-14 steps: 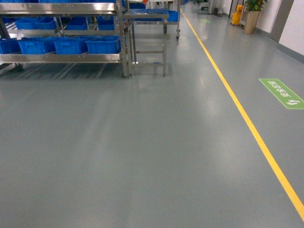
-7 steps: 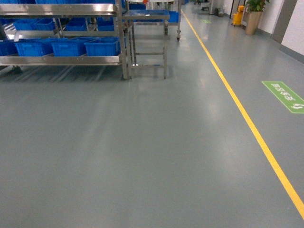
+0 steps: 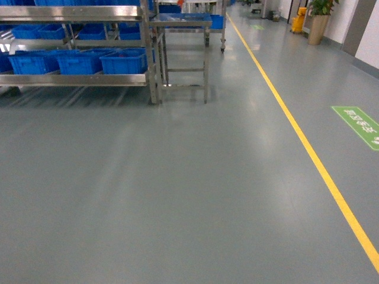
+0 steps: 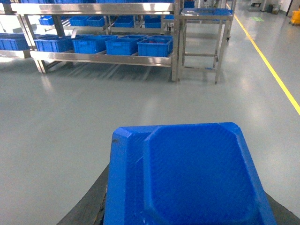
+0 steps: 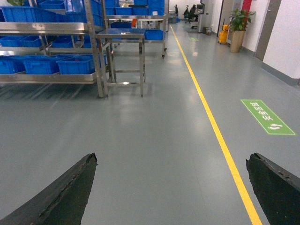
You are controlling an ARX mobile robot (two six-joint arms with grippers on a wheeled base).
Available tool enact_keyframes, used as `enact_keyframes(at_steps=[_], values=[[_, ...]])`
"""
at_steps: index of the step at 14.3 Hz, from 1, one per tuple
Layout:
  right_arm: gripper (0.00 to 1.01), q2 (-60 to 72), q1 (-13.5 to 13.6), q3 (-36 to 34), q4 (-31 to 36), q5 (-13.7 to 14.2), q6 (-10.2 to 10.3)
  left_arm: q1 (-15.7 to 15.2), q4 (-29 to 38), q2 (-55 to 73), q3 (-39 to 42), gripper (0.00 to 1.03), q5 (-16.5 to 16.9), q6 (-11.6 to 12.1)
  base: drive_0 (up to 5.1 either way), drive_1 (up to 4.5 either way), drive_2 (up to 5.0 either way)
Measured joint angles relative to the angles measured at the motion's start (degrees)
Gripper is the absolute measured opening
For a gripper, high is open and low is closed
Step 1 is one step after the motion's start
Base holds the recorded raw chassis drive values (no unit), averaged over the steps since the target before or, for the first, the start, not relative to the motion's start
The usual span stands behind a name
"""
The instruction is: Pick blue part to blue bin on bottom shelf
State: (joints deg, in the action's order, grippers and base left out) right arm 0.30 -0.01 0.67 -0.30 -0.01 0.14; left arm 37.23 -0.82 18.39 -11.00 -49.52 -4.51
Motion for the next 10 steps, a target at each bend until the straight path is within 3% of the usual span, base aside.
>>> enact_keyframes(at_steps=[10], values=[[0.98,0.00,0.00,0.00,0.04,-0.02,0.02,0.00,0.04,0.09,0.00,0.44,0.00,0.00,0.0,4.08,-4.0]])
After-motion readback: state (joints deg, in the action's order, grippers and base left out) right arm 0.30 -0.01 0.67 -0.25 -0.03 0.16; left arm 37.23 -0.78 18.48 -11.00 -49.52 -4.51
